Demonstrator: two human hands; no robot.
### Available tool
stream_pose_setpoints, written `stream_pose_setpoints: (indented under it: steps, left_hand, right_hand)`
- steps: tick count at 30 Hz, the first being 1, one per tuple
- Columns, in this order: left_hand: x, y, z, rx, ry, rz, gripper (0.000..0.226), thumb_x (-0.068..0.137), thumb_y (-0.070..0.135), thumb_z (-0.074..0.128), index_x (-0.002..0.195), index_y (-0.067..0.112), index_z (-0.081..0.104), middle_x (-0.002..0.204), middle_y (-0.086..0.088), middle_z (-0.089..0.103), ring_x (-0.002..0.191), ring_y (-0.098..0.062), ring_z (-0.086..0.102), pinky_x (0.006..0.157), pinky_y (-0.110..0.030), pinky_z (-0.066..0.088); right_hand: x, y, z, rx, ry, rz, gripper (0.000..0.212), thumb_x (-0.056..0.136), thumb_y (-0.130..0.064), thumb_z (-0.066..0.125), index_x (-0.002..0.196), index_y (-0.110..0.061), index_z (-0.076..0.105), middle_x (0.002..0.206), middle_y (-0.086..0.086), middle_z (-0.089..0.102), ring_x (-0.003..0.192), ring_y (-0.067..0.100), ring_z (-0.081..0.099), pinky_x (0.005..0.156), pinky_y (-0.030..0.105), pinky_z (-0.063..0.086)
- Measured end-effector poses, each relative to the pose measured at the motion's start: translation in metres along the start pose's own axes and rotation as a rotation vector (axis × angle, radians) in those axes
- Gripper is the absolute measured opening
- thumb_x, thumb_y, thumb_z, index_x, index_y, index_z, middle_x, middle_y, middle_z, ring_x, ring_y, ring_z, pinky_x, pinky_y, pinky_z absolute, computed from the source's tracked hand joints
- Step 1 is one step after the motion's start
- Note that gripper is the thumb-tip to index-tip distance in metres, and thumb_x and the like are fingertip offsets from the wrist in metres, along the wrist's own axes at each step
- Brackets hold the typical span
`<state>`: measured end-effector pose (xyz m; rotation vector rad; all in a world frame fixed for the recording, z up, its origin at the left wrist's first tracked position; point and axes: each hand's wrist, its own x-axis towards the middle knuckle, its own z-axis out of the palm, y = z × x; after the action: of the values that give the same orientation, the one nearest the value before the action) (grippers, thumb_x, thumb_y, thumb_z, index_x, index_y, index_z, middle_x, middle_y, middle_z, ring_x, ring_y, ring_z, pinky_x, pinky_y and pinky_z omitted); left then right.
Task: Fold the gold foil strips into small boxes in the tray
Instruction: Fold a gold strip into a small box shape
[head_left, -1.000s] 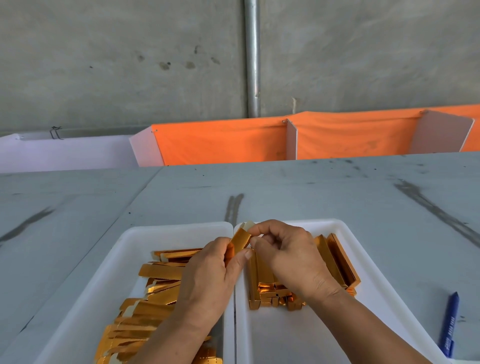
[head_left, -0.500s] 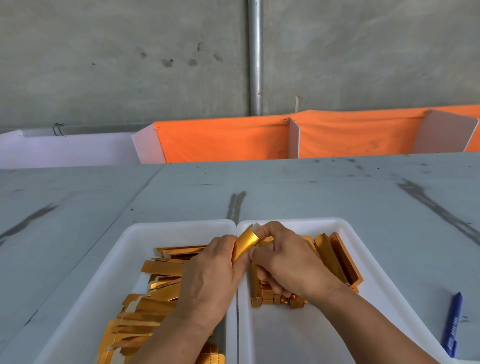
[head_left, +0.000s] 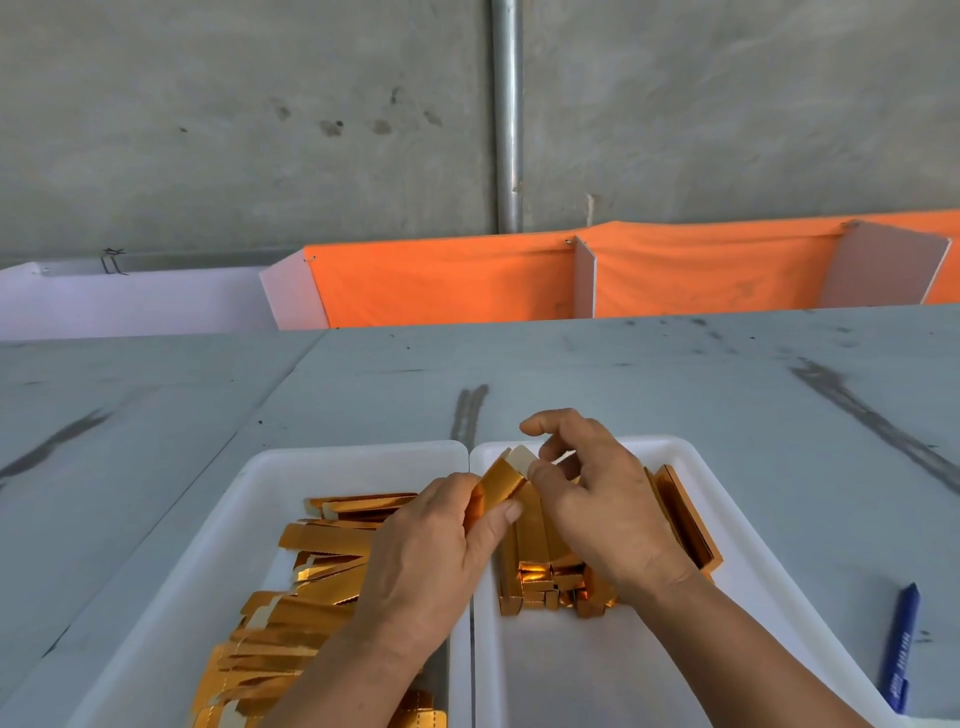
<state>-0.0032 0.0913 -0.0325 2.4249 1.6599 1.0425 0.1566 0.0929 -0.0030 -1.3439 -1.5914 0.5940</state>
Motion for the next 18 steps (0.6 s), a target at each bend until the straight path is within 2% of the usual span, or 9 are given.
stream_pose_setpoints:
  steps: [2, 7, 11, 18]
  left_hand:
    - [0.0000, 0.0003, -0.0002, 0.010, -0.012, 0.004, 0.056, 0.075, 0.074, 0.016, 0.098, 0.033, 0.045, 0.072, 0.021, 0.039, 0.066, 0.000, 0.046, 0.056, -0.007, 0.028]
    - [0.0000, -0.0021, 0.0001, 0.032, -0.039, 0.015, 0.048, 0.078, 0.073, 0.022, 0.098, 0.034, 0.042, 0.072, 0.021, 0.037, 0.064, -0.001, 0.046, 0.055, -0.008, 0.028]
    - [-0.0007, -0.0018, 0.0000, 0.039, -0.052, 0.027, 0.046, 0.077, 0.074, 0.020, 0.096, 0.037, 0.038, 0.073, 0.020, 0.038, 0.065, -0.001, 0.046, 0.054, -0.008, 0.029]
    - [-0.0006, -0.0017, 0.0000, 0.049, -0.065, 0.025, 0.055, 0.079, 0.072, 0.023, 0.107, 0.032, 0.048, 0.077, 0.021, 0.037, 0.068, -0.002, 0.046, 0.056, -0.007, 0.029]
  right_hand:
    - [0.0007, 0.0030, 0.0030, -0.079, -0.004, -0.034, 0.027, 0.097, -0.029, 0.058, 0.104, -0.055, 0.054, 0.103, -0.023, 0.051, 0.095, -0.014, 0.050, 0.065, 0.007, 0.042]
    - [0.0020, 0.0049, 0.0047, -0.059, 0.014, -0.059, 0.030, 0.096, -0.028, 0.063, 0.086, -0.056, 0.058, 0.102, -0.024, 0.053, 0.097, -0.017, 0.049, 0.072, -0.003, 0.039]
    - [0.0026, 0.0058, 0.0029, -0.039, 0.050, -0.091, 0.031, 0.092, -0.023, 0.069, 0.081, -0.051, 0.064, 0.101, -0.023, 0.054, 0.095, -0.016, 0.051, 0.071, -0.001, 0.040]
    - [0.0035, 0.0065, -0.0002, -0.092, 0.058, -0.152, 0.016, 0.088, -0.021, 0.074, 0.083, -0.036, 0.073, 0.103, -0.026, 0.049, 0.099, -0.014, 0.051, 0.075, 0.000, 0.041]
